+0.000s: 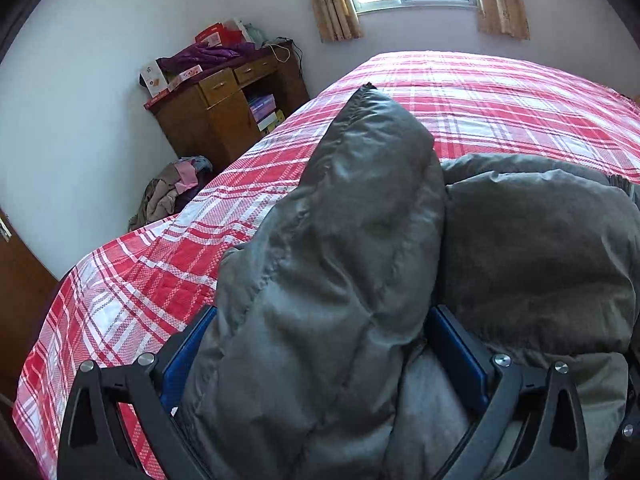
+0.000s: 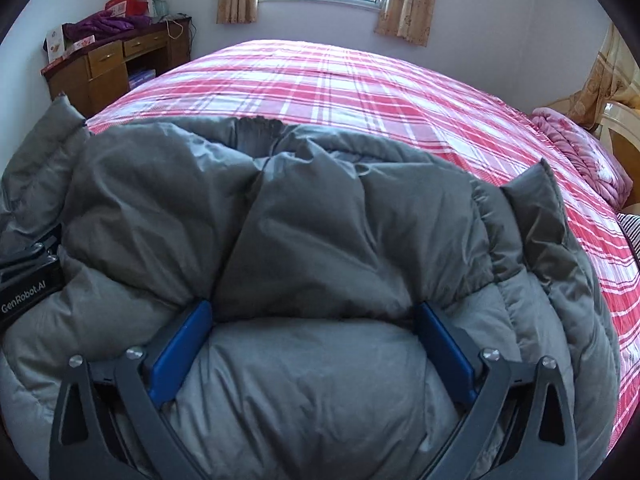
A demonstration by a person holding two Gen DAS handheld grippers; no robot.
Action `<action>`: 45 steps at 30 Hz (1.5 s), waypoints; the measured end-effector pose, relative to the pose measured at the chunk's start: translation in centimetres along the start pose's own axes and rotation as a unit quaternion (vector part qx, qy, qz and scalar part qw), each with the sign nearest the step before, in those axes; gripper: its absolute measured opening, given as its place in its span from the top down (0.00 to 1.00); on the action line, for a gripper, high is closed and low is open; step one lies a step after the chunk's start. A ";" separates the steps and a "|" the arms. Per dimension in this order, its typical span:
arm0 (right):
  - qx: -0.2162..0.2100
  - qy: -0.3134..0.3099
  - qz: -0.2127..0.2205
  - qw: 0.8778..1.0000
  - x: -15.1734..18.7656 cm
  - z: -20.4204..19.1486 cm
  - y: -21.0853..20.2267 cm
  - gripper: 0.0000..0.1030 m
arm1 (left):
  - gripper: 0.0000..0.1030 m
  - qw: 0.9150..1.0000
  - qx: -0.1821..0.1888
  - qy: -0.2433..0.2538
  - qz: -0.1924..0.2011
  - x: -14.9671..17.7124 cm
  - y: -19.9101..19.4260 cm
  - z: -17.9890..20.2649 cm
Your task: Fold large clothes
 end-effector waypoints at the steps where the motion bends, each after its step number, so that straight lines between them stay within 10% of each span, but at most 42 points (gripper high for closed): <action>1: -0.001 0.001 -0.001 1.000 0.0 0.0 0.0 0.00 | 0.01 1.000 0.000 0.003 -0.002 -0.1 -0.2 0.0; 14: -0.016 -0.005 0.074 0.997 6.6 1.8 -11.5 0.01 | 0.01 0.998 0.031 -0.060 -0.013 9.7 -6.9 -7.8; 29: 0.009 -0.042 0.050 0.998 9.9 0.4 -8.3 0.00 | 0.01 0.986 0.117 -0.115 -0.027 11.8 -4.3 -7.1; 40: 0.014 -0.045 0.061 0.997 10.9 0.0 -8.8 0.00 | 0.82 0.970 0.222 -0.099 0.014 10.9 -6.2 -5.6; 45: 0.014 -0.045 0.061 0.997 10.9 0.0 -8.8 0.00 | 0.90 0.970 0.225 -0.090 0.029 10.7 -7.9 -5.6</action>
Point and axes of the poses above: each gripper's, at about its wrist camera, not at the fingertips, and y roughly the way its jaws point, z to its right, x to its underside, the point moved 2 cm from there along y, roughly the way its jaws point, and after that the axes turned 11 degrees about y, right-handed, at the moved point
